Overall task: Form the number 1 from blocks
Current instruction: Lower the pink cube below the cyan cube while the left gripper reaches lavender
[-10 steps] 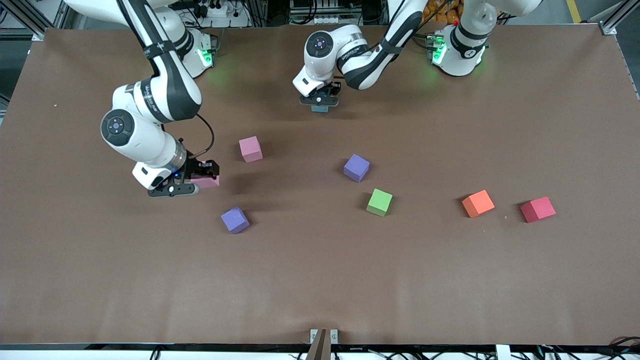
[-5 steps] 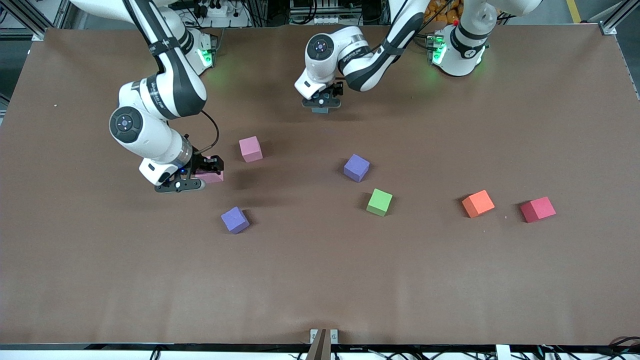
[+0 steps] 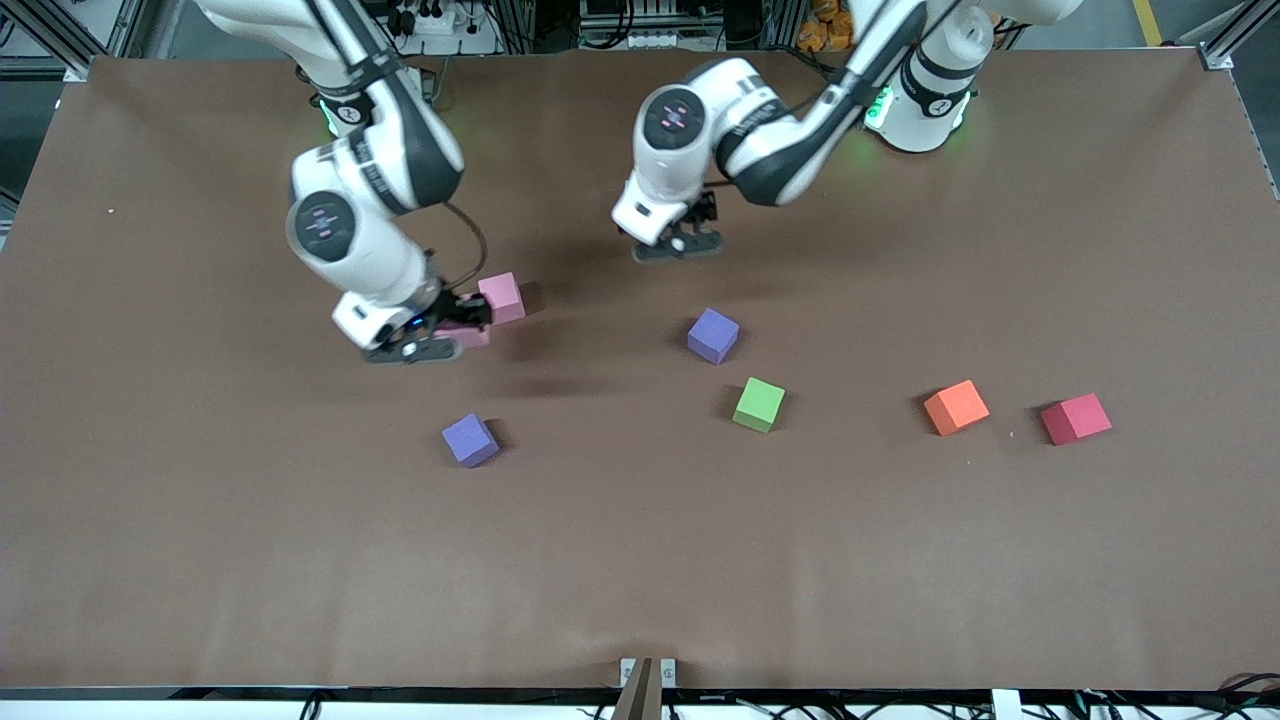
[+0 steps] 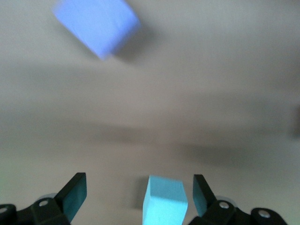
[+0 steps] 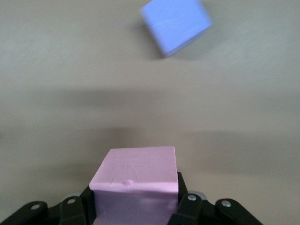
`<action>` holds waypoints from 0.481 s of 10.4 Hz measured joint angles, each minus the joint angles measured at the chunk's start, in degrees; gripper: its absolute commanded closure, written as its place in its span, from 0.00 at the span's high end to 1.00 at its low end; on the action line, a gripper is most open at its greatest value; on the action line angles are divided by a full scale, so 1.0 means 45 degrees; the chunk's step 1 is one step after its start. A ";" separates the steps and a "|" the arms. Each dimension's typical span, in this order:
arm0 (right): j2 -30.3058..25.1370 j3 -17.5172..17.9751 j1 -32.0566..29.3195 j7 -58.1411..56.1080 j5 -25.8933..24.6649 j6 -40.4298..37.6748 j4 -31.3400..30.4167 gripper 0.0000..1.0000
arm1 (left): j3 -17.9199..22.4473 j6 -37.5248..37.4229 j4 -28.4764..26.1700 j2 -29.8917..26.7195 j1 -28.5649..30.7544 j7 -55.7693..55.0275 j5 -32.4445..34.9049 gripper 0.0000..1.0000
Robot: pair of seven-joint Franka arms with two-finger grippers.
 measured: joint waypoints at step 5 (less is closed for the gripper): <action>-0.0047 0.1524 0.2538 0.4192 0.0002 0.2336 -0.0950 0.56 | 0.1958 0.0001 0.0637 0.0668 0.0428 0.0192 -0.1972 1.00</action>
